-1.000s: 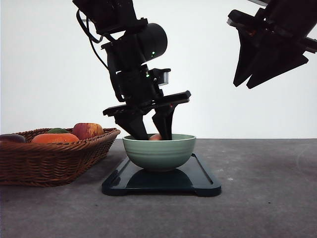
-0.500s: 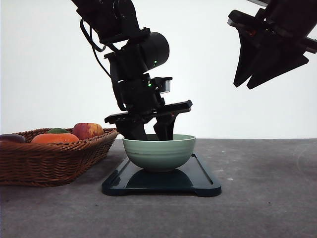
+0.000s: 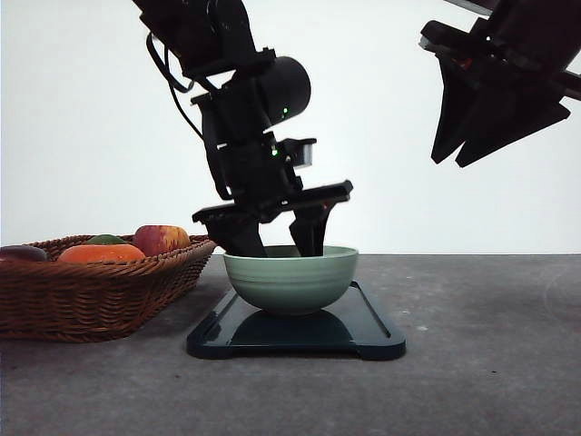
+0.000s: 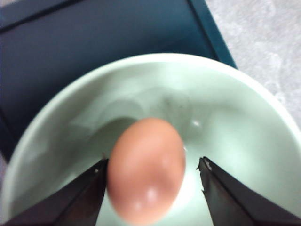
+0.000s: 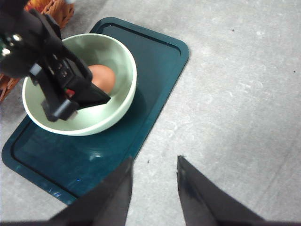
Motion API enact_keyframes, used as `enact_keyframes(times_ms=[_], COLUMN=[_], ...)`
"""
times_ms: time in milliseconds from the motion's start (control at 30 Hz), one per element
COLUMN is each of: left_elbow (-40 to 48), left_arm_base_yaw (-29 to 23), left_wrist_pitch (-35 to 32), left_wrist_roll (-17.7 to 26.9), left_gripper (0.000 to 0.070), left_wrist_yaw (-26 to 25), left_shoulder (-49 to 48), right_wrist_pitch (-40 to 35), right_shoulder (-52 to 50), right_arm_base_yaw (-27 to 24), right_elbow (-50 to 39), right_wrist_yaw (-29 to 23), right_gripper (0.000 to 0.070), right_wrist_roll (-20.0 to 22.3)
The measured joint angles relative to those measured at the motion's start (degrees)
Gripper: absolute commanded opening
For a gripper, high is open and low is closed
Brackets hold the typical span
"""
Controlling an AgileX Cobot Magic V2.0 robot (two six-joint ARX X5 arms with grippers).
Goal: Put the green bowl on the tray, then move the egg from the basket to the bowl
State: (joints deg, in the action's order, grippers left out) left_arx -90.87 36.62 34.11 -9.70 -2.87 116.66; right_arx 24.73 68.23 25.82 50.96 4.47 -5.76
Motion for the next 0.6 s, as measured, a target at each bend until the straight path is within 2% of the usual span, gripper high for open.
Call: enact_keyframes(times_ms=[367,600], left_elbow=[-0.68,1.49], left_arm_base_yaw=[0.00,-0.61], left_wrist_pitch=[3.47,5.49], left_wrist_roll=[-0.23,-0.19], left_gripper=[0.0391,0.0391], left_wrist_yaw=[0.25,3.03], left_shoulder=[-16.39,-24.39], right_wrist_pitch=[0.14,0.28], right_shoulder=[0.00,0.00], right_arm_base_yaw=[0.00,0.00], right_elbow=[0.00,0.00], right_wrist_yaw=[0.00,0.00], right_gripper=[0.0183,0.0183], right_wrist_roll=[0.00,0.01])
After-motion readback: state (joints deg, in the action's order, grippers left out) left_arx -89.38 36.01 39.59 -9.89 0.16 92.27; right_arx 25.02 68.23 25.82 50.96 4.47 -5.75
